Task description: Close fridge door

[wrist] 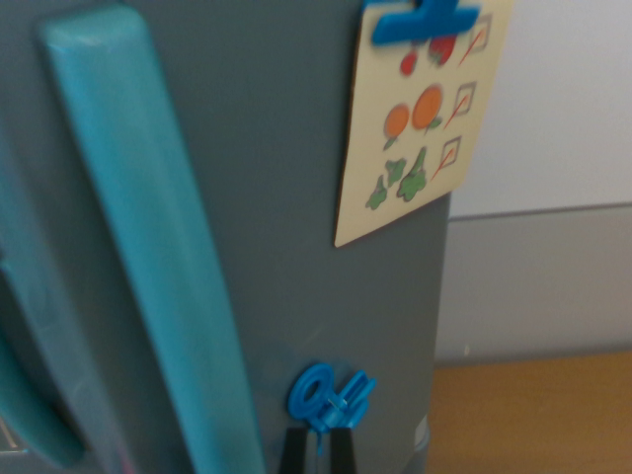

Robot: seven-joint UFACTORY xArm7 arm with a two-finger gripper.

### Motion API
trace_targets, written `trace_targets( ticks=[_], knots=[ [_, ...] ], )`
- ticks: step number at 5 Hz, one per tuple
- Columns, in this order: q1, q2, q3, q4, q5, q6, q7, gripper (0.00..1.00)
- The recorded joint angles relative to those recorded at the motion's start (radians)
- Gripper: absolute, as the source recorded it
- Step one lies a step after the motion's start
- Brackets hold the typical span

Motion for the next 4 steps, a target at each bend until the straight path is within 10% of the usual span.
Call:
trace_targets(
  ticks=[1, 4],
  knots=[
    [0.0000, 0.078, 0.000, 0.040, 0.0000, 0.000, 0.000, 1.00],
    [0.0003, 0.143, 0.004, 0.077, 0.0000, -0.001, 0.000, 1.00]
  ],
)
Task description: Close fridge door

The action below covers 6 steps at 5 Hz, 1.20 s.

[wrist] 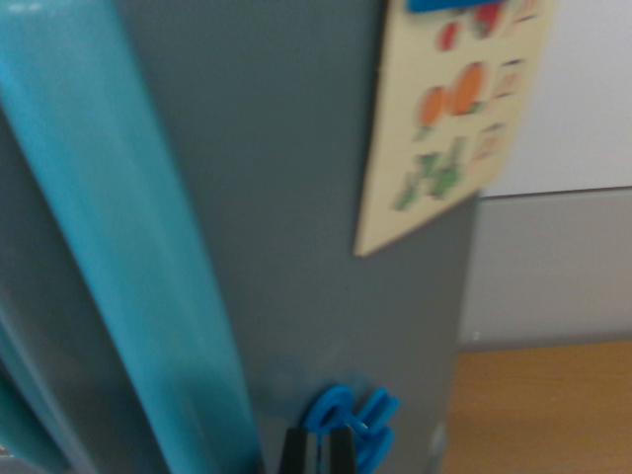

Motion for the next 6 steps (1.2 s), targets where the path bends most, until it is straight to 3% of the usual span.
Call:
trace_targets(
  ticks=[1, 2, 3, 4, 5, 6],
  knots=[
    [0.0001, 0.051, 0.016, 0.031, 0.0000, 0.000, 0.000, 1.00],
    [0.0001, 0.051, 0.016, 0.031, 0.0000, 0.000, 0.000, 1.00],
    [0.0003, 0.099, 0.045, 0.066, 0.0000, -0.001, 0.000, 1.00],
    [0.0003, 0.099, 0.045, 0.066, 0.0000, -0.001, 0.000, 1.00],
    [0.0003, 0.155, 0.067, 0.111, 0.0000, -0.001, 0.000, 1.00],
    [0.0003, 0.155, 0.067, 0.111, 0.0000, -0.001, 0.000, 1.00]
  ],
)
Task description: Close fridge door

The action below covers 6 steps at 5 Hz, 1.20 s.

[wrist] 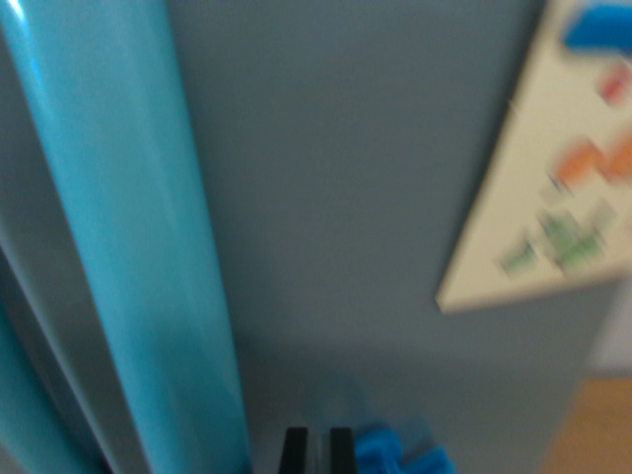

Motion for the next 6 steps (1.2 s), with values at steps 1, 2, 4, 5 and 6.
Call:
trace_targets(
  ticks=[1, 2, 4, 5, 6],
  knots=[
    [0.0000, 0.059, 0.019, 0.057, 0.0000, -0.001, 0.000, 1.00],
    [0.0000, 0.059, 0.019, 0.057, 0.0000, -0.001, 0.000, 1.00],
    [0.0000, 0.120, 0.032, 0.116, 0.0000, -0.002, 0.000, 1.00],
    [0.0000, 0.169, 0.045, 0.159, 0.0000, -0.003, 0.000, 1.00],
    [0.0000, 0.169, 0.045, 0.159, 0.0000, -0.003, 0.000, 1.00]
  ],
)
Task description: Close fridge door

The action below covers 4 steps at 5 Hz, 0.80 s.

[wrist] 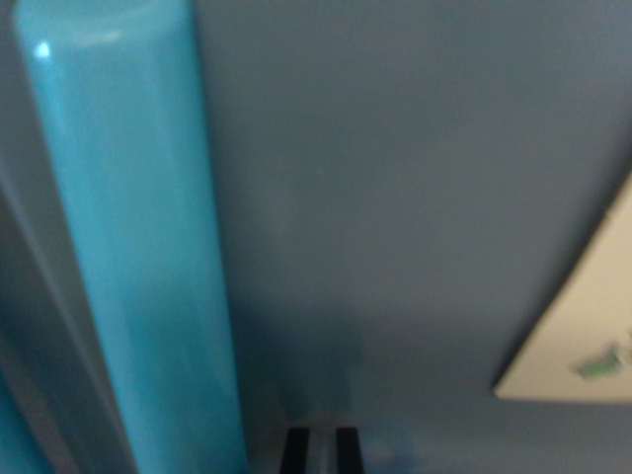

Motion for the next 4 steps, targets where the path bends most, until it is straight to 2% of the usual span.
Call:
trace_targets(
  ticks=[1, 2, 3, 4],
  knots=[
    [0.0000, 0.043, 0.010, 0.037, 0.0000, -0.005, 0.000, 1.00],
    [0.0000, 0.043, 0.010, 0.037, 0.0000, -0.005, 0.000, 1.00],
    [0.0000, 0.069, 0.016, 0.061, 0.0000, -0.007, 0.000, 1.00],
    [0.0000, 0.069, 0.016, 0.061, 0.0000, -0.007, 0.000, 1.00]
  ],
)
